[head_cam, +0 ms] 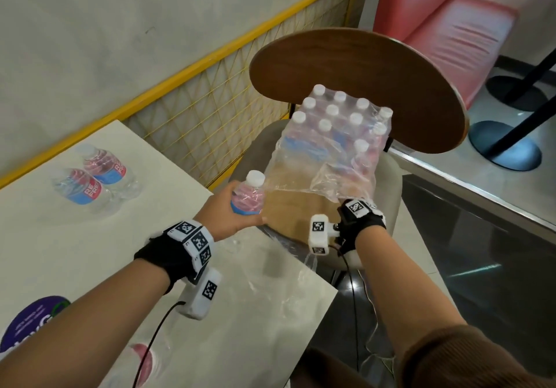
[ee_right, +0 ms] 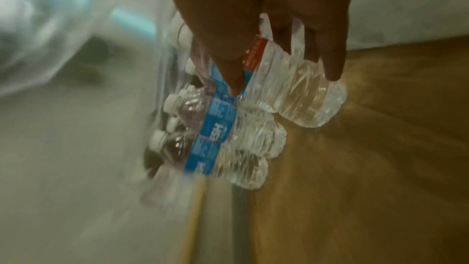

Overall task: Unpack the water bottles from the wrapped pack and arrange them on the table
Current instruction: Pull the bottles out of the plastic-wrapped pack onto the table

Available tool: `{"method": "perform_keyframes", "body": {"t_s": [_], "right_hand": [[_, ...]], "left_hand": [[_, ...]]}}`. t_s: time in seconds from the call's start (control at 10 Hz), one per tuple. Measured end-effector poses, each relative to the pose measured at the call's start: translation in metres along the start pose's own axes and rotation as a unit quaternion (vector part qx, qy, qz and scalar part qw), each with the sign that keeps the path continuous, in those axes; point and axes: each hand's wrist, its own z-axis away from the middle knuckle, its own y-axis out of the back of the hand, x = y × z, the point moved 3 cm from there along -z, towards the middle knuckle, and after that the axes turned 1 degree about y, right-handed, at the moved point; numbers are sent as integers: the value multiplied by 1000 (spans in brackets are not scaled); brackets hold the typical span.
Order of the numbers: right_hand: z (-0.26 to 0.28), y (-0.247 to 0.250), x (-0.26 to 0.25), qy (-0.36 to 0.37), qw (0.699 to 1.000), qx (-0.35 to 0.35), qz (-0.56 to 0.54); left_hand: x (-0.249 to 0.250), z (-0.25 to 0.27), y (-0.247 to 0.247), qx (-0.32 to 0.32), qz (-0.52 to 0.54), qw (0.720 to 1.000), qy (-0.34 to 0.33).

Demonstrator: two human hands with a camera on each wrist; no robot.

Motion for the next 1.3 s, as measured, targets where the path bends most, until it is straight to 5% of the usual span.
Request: {"method": "perform_keyframes", "body": {"t_s": [0.1,0.3,0.5,0.7,0.8,1.1,1.3], "right_hand": [[21,-5,24,54,969,-77,227],[84,-30,57,126,974,-178,58],[149,-27,114,225,857,-363,287],[219,-38,166,197,773,-470,377],[244,-49,183,192,761,-492,376],[297,-78,226,194,802,-468,315],[320,-88,243,190,790,-489,317]], "left_hand": [[-9,9,9,-18,-36,999,26],[-23,41,25,-93,-157,981,70],[-34,78,36,-128,-271,949,99],[-31,109,42,-150,-320,930,97],[-22,121,48,-139,-342,926,76],[1,151,38,-201,-497,844,9],[-7,182,36,-267,-539,799,-18]]}}
